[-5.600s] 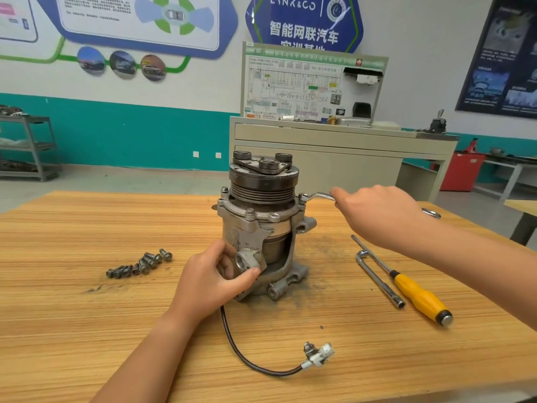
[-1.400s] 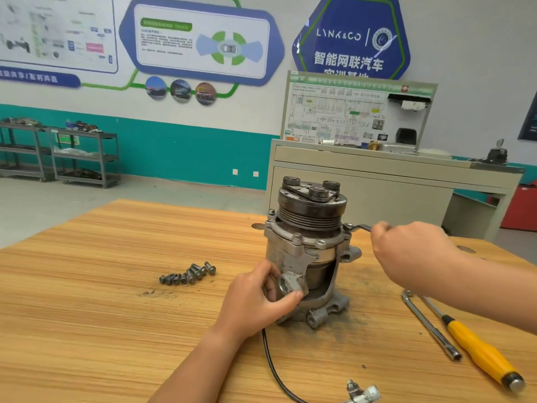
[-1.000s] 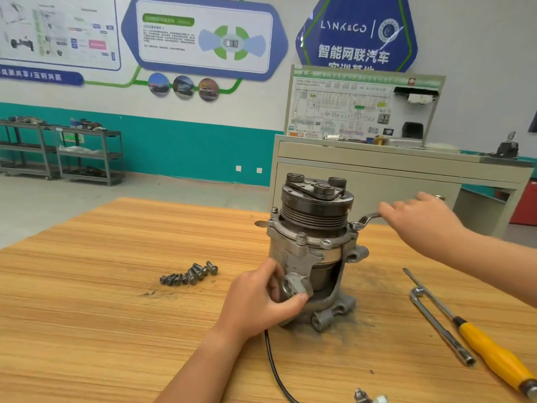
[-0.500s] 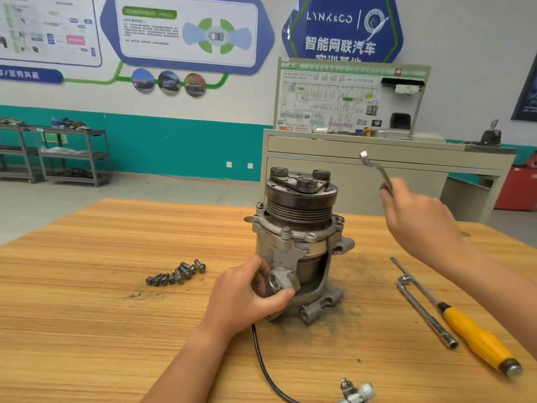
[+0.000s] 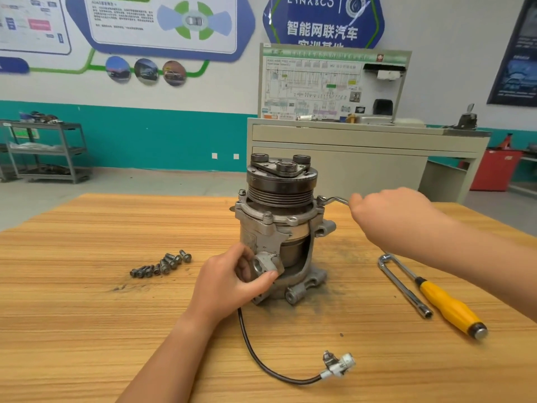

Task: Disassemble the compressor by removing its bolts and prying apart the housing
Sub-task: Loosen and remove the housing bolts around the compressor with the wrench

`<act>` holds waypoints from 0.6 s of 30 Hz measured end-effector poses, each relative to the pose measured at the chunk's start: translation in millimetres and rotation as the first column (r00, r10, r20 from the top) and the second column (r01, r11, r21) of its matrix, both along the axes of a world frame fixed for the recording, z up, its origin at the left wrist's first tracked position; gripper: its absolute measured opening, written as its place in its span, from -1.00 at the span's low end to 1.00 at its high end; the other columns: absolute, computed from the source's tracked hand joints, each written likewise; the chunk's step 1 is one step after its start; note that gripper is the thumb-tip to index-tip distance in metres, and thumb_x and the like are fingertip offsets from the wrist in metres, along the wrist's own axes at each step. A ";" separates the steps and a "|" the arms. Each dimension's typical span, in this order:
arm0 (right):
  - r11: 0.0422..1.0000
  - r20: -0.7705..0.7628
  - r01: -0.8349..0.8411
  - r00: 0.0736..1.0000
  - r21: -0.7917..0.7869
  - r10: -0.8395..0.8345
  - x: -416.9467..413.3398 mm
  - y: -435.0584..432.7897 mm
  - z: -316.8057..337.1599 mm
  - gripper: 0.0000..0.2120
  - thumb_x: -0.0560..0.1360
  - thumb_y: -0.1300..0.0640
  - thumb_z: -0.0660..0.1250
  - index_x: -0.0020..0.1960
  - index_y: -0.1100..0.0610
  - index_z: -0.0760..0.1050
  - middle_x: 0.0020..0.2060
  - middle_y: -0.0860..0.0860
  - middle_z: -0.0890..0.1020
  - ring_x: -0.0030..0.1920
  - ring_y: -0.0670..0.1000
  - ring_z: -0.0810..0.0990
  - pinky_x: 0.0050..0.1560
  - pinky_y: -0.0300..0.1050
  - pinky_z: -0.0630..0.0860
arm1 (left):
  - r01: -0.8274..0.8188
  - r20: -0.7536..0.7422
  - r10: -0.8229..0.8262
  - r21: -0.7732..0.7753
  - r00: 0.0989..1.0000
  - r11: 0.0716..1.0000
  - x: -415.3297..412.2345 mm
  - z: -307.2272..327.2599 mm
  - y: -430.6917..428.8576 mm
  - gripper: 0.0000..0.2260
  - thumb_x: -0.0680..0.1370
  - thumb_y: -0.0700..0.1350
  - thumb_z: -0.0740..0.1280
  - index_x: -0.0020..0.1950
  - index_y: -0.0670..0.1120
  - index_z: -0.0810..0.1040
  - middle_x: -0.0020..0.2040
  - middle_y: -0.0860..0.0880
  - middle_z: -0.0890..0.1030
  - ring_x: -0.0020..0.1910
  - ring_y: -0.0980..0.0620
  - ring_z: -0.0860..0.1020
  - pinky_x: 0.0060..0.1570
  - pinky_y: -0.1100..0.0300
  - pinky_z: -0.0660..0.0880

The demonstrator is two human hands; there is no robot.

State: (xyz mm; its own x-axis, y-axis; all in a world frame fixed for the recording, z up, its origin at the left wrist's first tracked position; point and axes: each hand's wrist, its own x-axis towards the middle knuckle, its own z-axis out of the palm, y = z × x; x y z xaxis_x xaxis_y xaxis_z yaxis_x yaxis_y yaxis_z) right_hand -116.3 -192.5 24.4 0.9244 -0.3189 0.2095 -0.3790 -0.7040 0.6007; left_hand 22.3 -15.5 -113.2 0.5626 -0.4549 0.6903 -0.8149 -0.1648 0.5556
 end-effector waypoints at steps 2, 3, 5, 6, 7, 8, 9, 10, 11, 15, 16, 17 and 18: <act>0.996 -0.077 -0.013 0.997 -0.086 0.006 -1.2 11.0 5.2 -0.71 0.54 0.35 0.11 0.26 0.25 0.29 -0.44 0.01 0.21 -0.31 0.02 0.46 -0.49 -0.21 0.22 | -0.002 0.000 0.002 0.000 1.000 1.000 -0.2 -0.7 -0.7 -0.64 0.27 0.24 0.40 -0.22 -0.02 0.47 -0.43 0.07 0.52 -0.32 0.07 0.52 -0.40 0.21 0.41; 0.994 -0.110 -0.019 0.994 -0.105 0.008 -1.3 16.5 6.6 -0.67 0.54 0.36 0.11 0.30 0.27 0.27 -0.43 -0.01 0.19 -0.19 0.06 0.53 -0.43 -0.19 0.26 | -0.001 -0.002 0.001 0.002 1.000 1.000 -0.1 -1.1 -1.1 -0.67 0.28 0.19 0.45 -0.22 -0.01 0.46 -0.43 0.08 0.52 -0.32 0.07 0.52 -0.40 0.21 0.41; 0.990 -0.155 -0.041 0.988 -0.134 0.020 -0.6 22.9 9.4 -0.64 0.55 0.35 0.11 0.35 0.27 0.25 -0.41 -0.02 0.17 -0.08 0.08 0.56 -0.37 -0.18 0.29 | -0.001 -0.004 0.001 -0.003 1.000 1.000 -0.4 -1.7 -1.5 -0.71 0.29 0.14 0.46 -0.22 0.00 0.46 -0.43 0.08 0.52 -0.31 0.07 0.52 -0.39 0.20 0.42; 0.987 -0.171 -0.048 0.985 -0.150 0.022 0.0 23.5 11.0 -0.64 0.56 0.34 0.11 0.35 0.26 0.26 -0.41 -0.02 0.17 -0.16 0.05 0.53 -0.38 -0.19 0.29 | -0.003 -0.008 0.003 -0.003 1.000 1.000 -0.7 -1.7 -1.5 -0.71 0.28 0.15 0.44 -0.22 0.00 0.46 -0.43 0.08 0.52 -0.31 0.08 0.52 -0.39 0.21 0.42; 0.985 -0.178 -0.049 0.984 -0.163 0.019 0.4 23.2 13.0 -0.66 0.56 0.32 0.11 0.33 0.25 0.29 -0.41 0.00 0.18 -0.30 0.02 0.46 -0.41 -0.22 0.27 | -0.004 -0.010 0.004 -0.004 1.000 1.000 -1.1 -1.7 -1.5 -0.70 0.28 0.17 0.42 -0.21 0.00 0.47 -0.42 0.08 0.52 -0.31 0.08 0.52 -0.39 0.21 0.42; 0.984 -0.180 -0.041 0.984 -0.171 0.010 0.9 21.9 14.8 -0.70 0.56 0.30 0.10 0.29 0.22 0.32 -0.42 0.01 0.20 -0.41 -0.01 0.35 -0.48 -0.23 0.23 | -0.005 -0.010 0.005 -0.004 1.000 1.000 -1.2 -1.9 -1.6 -0.69 0.28 0.18 0.41 -0.21 -0.01 0.47 -0.42 0.08 0.52 -0.31 0.09 0.52 -0.38 0.20 0.42; 0.985 -0.176 -0.030 0.984 -0.171 0.000 1.3 20.3 16.5 -0.74 0.56 0.29 0.09 0.24 0.20 0.35 -0.43 0.01 0.23 -0.46 -0.02 0.27 -0.52 -0.22 0.20 | -0.007 -0.010 0.007 -0.005 1.000 1.000 -1.3 -2.1 -1.8 -0.68 0.28 0.18 0.41 -0.20 -0.02 0.48 -0.42 0.08 0.53 -0.31 0.09 0.52 -0.38 0.20 0.42; 0.986 -0.174 -0.018 0.985 -0.168 -0.011 1.6 19.2 17.9 -0.78 0.56 0.28 0.09 0.19 0.19 0.36 -0.43 0.00 0.25 -0.48 -0.03 0.24 -0.54 -0.20 0.18 | -0.008 -0.011 0.008 -0.005 1.000 1.000 -1.2 -2.1 -1.8 -0.69 0.28 0.18 0.41 -0.20 -0.03 0.48 -0.42 0.07 0.53 -0.31 0.09 0.52 -0.38 0.19 0.42; 0.986 -0.173 -0.012 0.985 -0.164 -0.017 1.8 18.7 19.0 -0.81 0.57 0.27 0.09 0.16 0.19 0.36 -0.43 -0.01 0.27 -0.49 -0.03 0.24 -0.54 -0.20 0.18 | -0.009 -0.013 0.009 -0.005 1.000 1.000 -1.1 -2.2 -2.0 -0.69 0.28 0.17 0.41 -0.20 -0.02 0.48 -0.42 0.06 0.52 -0.31 0.09 0.52 -0.38 0.18 0.42; 0.981 -0.206 -0.031 0.978 -0.191 -0.010 1.4 20.8 21.1 -0.82 0.56 0.29 0.11 0.15 0.21 0.35 -0.44 0.01 0.25 -0.50 -0.02 0.22 -0.56 -0.19 0.16 | -0.003 -0.016 0.003 -0.010 1.000 1.000 -0.7 -2.8 -2.8 -0.70 0.29 0.17 0.41 -0.20 -0.01 0.47 -0.42 0.05 0.53 -0.32 0.09 0.52 -0.39 0.17 0.43; 0.977 -0.217 -0.041 0.976 -0.210 -0.005 1.4 21.9 21.2 -0.81 0.56 0.30 0.12 0.16 0.21 0.36 -0.44 0.01 0.24 -0.50 -0.01 0.21 -0.56 -0.19 0.16 | -0.001 -0.017 0.001 -0.015 1.000 1.000 -0.7 -3.2 -2.7 -0.71 0.29 0.17 0.41 -0.21 -0.01 0.47 -0.42 0.05 0.53 -0.32 0.08 0.52 -0.39 0.17 0.42; 0.973 -0.225 -0.049 0.974 -0.226 -0.003 1.4 23.0 21.1 -0.81 0.56 0.31 0.11 0.16 0.22 0.36 -0.44 0.01 0.24 -0.51 -0.01 0.20 -0.56 -0.19 0.15 | 0.001 -0.017 -0.001 -0.019 1.000 1.000 -0.7 -3.6 -2.5 -0.71 0.29 0.16 0.43 -0.21 0.00 0.46 -0.42 0.05 0.52 -0.32 0.08 0.52 -0.39 0.18 0.42; 0.970 -0.230 -0.052 0.973 -0.237 -0.005 1.6 23.7 21.0 -0.80 0.56 0.31 0.11 0.17 0.22 0.36 -0.43 0.01 0.23 -0.51 -0.01 0.20 -0.56 -0.19 0.15 | 0.001 -0.016 -0.002 -0.020 1.000 1.000 -0.8 -3.9 -2.4 -0.71 0.30 0.15 0.45 -0.21 0.01 0.46 -0.43 0.05 0.52 -0.31 0.08 0.52 -0.39 0.19 0.42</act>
State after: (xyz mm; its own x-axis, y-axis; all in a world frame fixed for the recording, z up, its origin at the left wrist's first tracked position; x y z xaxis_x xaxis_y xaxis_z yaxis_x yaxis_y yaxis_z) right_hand -114.7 -168.7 45.5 0.9630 -0.2628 0.0604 -0.1976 -0.5356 0.8210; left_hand 21.5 -17.9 -117.0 0.5730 -0.4421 0.6901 -0.8062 -0.1526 0.5717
